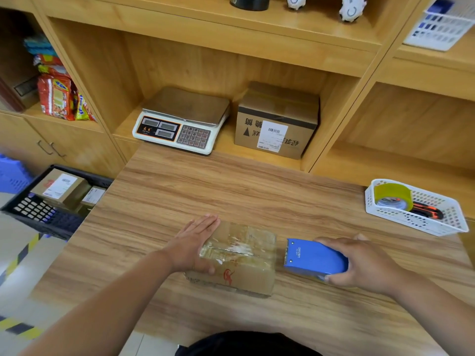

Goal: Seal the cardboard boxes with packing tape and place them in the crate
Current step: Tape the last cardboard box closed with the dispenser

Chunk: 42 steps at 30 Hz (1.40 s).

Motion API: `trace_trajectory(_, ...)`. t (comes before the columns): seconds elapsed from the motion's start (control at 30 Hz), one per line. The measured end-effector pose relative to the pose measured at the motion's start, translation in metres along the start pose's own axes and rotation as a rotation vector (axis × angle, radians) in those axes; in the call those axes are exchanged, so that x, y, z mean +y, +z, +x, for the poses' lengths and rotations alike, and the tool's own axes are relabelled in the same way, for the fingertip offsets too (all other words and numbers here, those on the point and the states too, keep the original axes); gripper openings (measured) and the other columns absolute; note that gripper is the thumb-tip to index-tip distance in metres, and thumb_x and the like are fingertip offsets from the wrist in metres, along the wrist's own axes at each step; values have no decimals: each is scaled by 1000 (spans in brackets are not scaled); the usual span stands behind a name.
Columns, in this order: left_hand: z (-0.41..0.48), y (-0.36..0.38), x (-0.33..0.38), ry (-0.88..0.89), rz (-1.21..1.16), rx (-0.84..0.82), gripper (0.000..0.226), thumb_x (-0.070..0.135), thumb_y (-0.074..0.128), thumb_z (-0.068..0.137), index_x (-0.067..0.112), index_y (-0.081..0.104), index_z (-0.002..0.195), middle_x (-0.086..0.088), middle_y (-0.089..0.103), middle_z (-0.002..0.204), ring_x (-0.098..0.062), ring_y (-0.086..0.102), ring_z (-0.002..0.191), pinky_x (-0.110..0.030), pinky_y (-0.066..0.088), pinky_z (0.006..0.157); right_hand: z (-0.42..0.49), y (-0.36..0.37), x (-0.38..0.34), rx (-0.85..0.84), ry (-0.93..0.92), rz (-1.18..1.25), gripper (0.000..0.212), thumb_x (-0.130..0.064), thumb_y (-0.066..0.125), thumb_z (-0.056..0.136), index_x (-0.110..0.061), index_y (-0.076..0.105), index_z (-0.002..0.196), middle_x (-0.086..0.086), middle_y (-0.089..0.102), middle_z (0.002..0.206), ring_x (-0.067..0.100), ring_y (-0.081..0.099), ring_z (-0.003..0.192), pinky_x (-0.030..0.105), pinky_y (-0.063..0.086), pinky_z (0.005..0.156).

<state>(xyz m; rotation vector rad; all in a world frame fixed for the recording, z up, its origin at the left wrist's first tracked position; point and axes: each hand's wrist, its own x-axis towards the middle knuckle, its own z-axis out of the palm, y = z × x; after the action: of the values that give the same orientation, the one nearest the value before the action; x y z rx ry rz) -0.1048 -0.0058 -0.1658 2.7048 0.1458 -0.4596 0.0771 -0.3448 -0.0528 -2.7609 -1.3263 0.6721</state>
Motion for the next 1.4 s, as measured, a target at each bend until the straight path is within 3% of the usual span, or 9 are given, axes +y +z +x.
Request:
trace_trajectory(0.23, 0, -1, 3, -14, 10, -17, 132, 77, 62, 57, 27, -33, 134, 23, -40, 138, 7, -45, 122, -23, -18, 110, 6, 13, 9, -12, -1, -10, 75, -71, 57, 63, -59, 31, 132, -38, 49, 101, -4, 32, 83, 4, 21, 76)
trace_trajectory(0.5, -1, -2, 7, -44, 12, -6, 130, 68, 68, 62, 29, -32, 135, 21, -37, 141, 3, -40, 127, -23, -16, 111, 16, 35, 18, -18, -12, 8, 73, -71, 55, 63, -60, 31, 131, -37, 51, 108, 3, 34, 83, 10, 25, 79)
trace_trajectory(0.67, 1, -2, 7, -53, 8, -15, 131, 70, 68, 62, 26, -32, 135, 19, -35, 143, 0, -35, 132, -24, -13, 113, 23, 46, 18, -43, -15, 33, 69, -68, 58, 65, -55, 34, 129, -30, 54, 111, -3, 36, 81, 8, 21, 82)
trace_trajectory(0.9, 2, 0, 1, -38, -28, -32, 130, 76, 62, 56, 34, -33, 133, 24, -35, 141, 6, -40, 127, -24, -12, 113, 22, 61, 8, -52, 57, 64, 53, -55, 62, 63, -48, 40, 111, -26, 51, 85, -6, 39, 75, 8, 20, 76)
trace_trajectory(1.03, -1, -2, -5, -3, -88, -19, 132, 89, 53, 49, 35, -30, 135, 25, -33, 143, 9, -38, 128, -24, -10, 112, 17, 56, 5, -22, 80, 90, 48, -55, 57, 59, -51, 40, 104, -30, 51, 81, -1, 47, 76, 13, 21, 82)
trace_trajectory(1.17, -8, -6, -15, 34, -153, -1, 135, 98, 42, 43, 32, -27, 137, 20, -27, 148, 3, -30, 135, -26, -9, 115, 16, 45, -10, 11, 87, 158, 46, -56, 57, 58, -53, 40, 101, -30, 54, 80, 2, 43, 83, 7, 20, 83)
trace_trajectory(1.4, -29, -5, -43, 30, -194, 80, 123, 68, 64, 68, 24, -28, 137, 12, -25, 151, -7, -22, 141, -29, -3, 118, 29, 18, -56, 22, 34, 237, 50, -60, 64, 60, -61, 35, 100, -31, 54, 86, 11, 42, 92, 15, 30, 83)
